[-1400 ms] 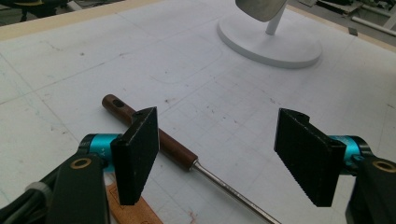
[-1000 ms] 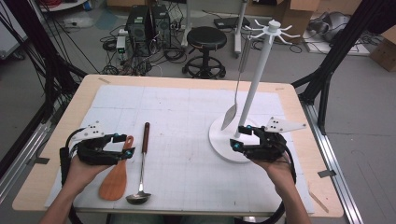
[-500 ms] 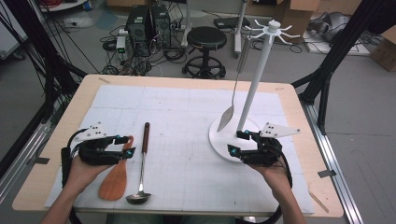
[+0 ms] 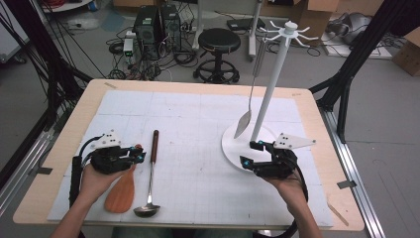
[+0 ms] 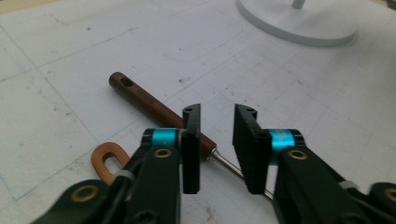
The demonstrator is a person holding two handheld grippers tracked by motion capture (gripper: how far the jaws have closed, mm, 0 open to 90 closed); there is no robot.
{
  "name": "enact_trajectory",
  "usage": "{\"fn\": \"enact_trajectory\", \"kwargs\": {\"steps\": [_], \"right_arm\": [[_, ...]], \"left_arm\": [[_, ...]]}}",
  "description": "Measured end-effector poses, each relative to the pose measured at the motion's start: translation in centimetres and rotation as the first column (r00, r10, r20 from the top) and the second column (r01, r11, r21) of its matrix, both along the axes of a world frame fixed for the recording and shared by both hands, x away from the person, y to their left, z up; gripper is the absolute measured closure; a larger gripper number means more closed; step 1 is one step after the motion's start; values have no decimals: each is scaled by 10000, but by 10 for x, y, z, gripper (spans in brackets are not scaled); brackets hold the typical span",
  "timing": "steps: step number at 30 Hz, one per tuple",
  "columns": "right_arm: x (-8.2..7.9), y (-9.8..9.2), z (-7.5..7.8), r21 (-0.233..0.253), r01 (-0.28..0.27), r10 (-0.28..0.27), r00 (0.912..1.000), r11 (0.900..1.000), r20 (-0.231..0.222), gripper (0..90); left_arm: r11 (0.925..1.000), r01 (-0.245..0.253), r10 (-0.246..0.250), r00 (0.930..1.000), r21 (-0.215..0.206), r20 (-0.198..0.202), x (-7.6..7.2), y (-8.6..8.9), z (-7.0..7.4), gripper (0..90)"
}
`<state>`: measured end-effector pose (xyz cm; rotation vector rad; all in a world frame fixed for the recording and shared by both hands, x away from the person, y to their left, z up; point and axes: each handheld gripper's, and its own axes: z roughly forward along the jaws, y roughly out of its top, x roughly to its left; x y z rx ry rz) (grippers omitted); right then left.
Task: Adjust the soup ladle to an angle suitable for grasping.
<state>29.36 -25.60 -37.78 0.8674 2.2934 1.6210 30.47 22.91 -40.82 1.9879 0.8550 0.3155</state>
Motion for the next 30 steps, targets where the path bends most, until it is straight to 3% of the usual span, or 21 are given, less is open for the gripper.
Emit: {"fn": "enact_trajectory", "kwargs": {"steps": [3, 5, 10, 20, 30], "right_arm": [[1, 0, -2, -64, -24, 24, 10000, 10000, -13, 292], [1, 1, -2, -86, -25, 25, 10000, 10000, -29, 293], [1, 1, -3, -86, -10, 10, 10000, 10000, -9, 293], [1, 3, -5, -206, -58, 57, 10000, 9998, -49, 292], [1, 5, -6, -275, -87, 86, 10000, 9996, -38, 293]], "left_arm": [[9991, -96, 103, 9998, 422, -161, 3, -4, -6, 859], [9978, 90, -69, 9995, 654, -318, 6, -6, -10, 882], [9916, 272, -182, 9972, 1267, -719, 12, -15, -21, 896], [9899, -200, 355, 9935, 1403, -1085, 22, -17, -31, 895], [9909, -169, 335, 9919, 1338, -1227, 23, -20, -33, 895]]}}
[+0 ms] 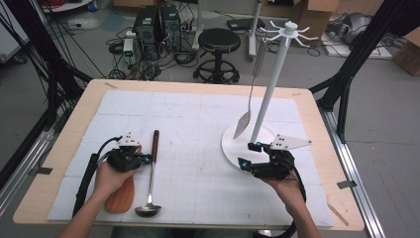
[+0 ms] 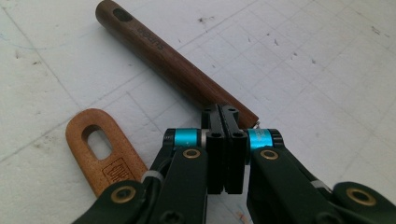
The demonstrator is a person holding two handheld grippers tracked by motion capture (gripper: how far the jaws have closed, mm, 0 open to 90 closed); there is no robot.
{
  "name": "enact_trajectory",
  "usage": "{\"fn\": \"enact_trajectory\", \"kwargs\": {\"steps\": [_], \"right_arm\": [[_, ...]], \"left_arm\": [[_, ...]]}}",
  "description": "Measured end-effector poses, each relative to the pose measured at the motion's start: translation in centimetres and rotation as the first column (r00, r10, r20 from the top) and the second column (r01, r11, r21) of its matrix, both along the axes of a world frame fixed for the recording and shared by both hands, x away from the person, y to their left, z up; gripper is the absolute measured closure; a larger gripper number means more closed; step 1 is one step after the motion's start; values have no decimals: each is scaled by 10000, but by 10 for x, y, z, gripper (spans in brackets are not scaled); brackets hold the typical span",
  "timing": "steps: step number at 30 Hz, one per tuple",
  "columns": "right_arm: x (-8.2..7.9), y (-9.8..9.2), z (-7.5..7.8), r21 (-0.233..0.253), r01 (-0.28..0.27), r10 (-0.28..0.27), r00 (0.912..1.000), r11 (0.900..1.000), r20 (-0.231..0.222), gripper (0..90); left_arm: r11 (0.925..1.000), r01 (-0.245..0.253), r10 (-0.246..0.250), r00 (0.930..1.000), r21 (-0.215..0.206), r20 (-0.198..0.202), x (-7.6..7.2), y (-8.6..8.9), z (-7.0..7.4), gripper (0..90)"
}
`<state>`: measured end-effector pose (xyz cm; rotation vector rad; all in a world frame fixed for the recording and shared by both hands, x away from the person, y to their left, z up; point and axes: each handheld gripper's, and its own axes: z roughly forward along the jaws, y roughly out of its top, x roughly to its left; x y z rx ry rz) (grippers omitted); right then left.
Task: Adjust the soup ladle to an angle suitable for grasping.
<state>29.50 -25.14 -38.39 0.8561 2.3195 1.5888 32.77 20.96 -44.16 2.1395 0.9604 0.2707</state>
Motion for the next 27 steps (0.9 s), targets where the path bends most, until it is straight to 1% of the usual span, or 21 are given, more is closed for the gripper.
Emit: {"fn": "enact_trajectory", "kwargs": {"steps": [6, 11, 15, 19, 22, 27], "right_arm": [[0, 2, -1, -51, -39, 39, 10000, 10000, -16, 293], [1, 2, -2, -56, -58, 58, 10000, 10000, -12, 293], [1, 2, -2, -74, -65, 65, 10000, 10000, -29, 292], [2, 2, -2, -96, -44, 44, 10000, 9999, -66, 292], [2, 2, -3, -108, -71, 70, 9999, 9999, -85, 292], [2, 2, -3, -117, -62, 61, 10000, 9999, -54, 292]], "left_arm": [[9998, 197, -197, 9998, 39, -105, 0, -4, -2, 894], [9997, 233, -234, 9996, -79, -155, 0, -7, -2, 893], [9993, 361, -363, 9992, -76, -192, 1, -12, -2, 893], [9982, 606, -607, 9980, -35, -191, 2, -19, -1, 893], [9973, 732, -734, 9971, -100, -202, 3, -24, -2, 893], [9941, 1084, -1086, 9937, -91, -265, 2, -30, -2, 892]]}}
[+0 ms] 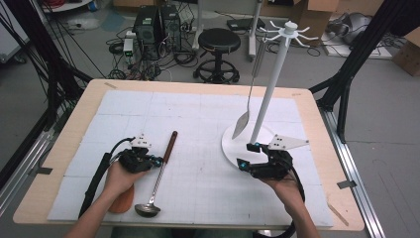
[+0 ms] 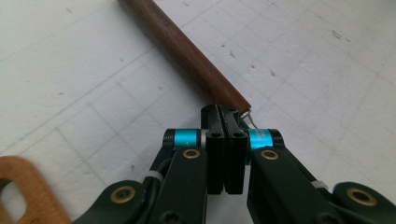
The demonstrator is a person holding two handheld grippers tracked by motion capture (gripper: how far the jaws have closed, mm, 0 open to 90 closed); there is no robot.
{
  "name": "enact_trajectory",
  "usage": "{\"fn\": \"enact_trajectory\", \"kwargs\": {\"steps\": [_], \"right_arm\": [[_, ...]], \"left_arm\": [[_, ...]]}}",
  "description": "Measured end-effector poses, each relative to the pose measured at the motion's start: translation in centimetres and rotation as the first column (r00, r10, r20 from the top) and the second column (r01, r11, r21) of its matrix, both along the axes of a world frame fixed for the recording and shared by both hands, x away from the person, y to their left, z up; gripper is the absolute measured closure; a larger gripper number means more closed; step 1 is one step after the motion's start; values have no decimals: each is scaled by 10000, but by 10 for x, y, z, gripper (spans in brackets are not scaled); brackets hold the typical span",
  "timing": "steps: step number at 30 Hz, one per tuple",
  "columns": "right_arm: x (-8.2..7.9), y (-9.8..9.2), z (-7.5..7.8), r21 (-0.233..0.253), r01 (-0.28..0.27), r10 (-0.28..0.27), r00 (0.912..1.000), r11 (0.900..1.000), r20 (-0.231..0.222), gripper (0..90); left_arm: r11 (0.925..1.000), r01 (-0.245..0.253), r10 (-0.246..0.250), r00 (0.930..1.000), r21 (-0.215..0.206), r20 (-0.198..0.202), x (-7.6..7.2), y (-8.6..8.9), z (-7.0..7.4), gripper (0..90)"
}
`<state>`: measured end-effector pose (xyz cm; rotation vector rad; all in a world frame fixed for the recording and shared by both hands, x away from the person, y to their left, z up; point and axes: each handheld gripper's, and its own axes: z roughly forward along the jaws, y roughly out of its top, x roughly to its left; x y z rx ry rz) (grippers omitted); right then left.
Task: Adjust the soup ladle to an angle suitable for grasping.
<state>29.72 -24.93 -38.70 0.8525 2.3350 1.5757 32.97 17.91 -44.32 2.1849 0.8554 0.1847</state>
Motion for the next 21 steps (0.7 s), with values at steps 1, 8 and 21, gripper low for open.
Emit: {"fn": "enact_trajectory", "kwargs": {"steps": [1, 8, 21], "right_arm": [[0, 0, 0, -9, 7, -7, 10000, 10000, -19, 292], [0, 1, 0, -58, -21, 21, 10000, 10000, -8, 293], [-1, 3, -3, -60, -36, 35, 9999, 10000, -131, 293]], "left_arm": [[10000, 17, -17, 10000, -24, -19, -1, -1, 0, 890], [9991, 408, -408, 9991, -73, -105, -3, -7, 0, 883], [9955, 946, -945, 9955, 71, -117, -8, -17, 1, 883]]}}
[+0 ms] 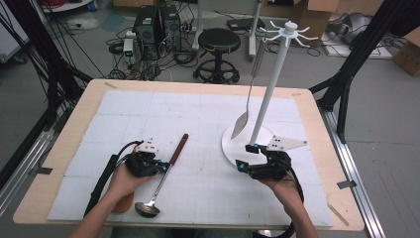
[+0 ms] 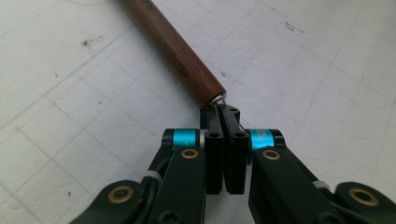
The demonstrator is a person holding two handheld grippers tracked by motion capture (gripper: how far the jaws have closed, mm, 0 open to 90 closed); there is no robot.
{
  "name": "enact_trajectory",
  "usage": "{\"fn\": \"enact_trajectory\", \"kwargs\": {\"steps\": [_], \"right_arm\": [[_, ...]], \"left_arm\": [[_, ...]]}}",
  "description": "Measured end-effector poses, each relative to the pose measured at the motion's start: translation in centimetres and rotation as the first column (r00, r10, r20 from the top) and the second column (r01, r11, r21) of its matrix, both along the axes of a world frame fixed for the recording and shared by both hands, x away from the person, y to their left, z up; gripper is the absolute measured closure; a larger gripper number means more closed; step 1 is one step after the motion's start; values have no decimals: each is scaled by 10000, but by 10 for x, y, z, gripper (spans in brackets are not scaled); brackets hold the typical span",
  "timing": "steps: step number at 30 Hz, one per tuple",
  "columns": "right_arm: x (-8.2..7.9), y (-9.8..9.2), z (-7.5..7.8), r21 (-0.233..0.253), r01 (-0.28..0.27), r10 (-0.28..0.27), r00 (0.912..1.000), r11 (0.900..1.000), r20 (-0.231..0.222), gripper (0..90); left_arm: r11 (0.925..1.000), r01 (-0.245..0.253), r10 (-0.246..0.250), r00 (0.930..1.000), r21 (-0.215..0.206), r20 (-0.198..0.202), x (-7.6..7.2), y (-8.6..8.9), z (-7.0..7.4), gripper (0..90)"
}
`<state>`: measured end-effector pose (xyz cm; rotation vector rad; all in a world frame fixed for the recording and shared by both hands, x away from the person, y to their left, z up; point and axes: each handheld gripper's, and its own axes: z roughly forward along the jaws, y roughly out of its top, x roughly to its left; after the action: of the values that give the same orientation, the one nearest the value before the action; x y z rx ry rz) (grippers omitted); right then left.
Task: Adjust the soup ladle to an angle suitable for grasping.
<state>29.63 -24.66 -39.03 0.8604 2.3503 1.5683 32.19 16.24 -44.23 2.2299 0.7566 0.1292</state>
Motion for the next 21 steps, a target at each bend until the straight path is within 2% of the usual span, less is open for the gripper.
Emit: {"fn": "enact_trajectory", "kwargs": {"steps": [11, 21], "right_arm": [[0, 0, 0, -12, -5, 5, 10000, 10000, 2, 293], [0, 0, 0, -19, -1, 1, 10000, 10000, 12, 293]], "left_arm": [[9997, 217, -218, 9997, -70, -141, -1, -2, 0, 886], [9970, 772, -773, 9967, -73, -237, -5, -9, 0, 885]]}}
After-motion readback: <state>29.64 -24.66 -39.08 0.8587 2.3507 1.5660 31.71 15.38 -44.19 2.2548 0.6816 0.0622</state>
